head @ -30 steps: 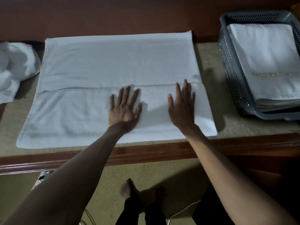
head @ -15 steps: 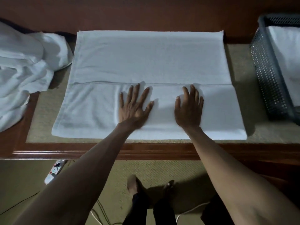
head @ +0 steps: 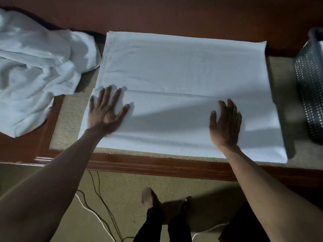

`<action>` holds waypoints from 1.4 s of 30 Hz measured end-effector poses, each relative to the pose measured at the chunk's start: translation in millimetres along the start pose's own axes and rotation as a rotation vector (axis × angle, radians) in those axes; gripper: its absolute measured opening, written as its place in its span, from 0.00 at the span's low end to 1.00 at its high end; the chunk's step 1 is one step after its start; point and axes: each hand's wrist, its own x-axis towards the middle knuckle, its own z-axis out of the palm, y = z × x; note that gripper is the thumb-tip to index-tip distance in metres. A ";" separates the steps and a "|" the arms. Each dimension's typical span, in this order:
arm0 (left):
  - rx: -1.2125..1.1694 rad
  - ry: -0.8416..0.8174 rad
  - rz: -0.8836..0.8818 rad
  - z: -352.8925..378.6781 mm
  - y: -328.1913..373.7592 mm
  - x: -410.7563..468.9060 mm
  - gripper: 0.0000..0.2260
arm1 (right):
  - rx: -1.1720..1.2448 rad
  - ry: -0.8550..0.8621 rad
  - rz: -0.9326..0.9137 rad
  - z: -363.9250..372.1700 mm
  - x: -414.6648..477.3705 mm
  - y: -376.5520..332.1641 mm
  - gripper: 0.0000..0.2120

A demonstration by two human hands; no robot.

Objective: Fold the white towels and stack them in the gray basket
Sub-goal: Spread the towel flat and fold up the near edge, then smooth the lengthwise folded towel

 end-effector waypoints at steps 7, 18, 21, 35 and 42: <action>-0.057 0.038 -0.024 -1.8 -10.1 1.2 0.33 | -0.018 0.012 -0.013 0.8 1.0 -1.9 0.23; -0.543 0.364 0.114 -26.5 58.8 56.1 0.15 | 0.234 -0.074 -0.001 -16.3 69.4 -35.1 0.17; -0.477 0.292 0.163 -32.6 90.5 98.4 0.13 | 0.251 -0.200 -0.068 -19.2 119.1 -53.5 0.17; -0.034 -0.103 0.131 -35.3 127.9 253.4 0.41 | -0.162 -0.519 -0.314 -10.0 294.2 -53.0 0.41; 0.075 -0.049 0.143 -39.7 127.8 259.2 0.35 | -0.052 -0.265 -0.381 -5.2 289.2 -36.0 0.31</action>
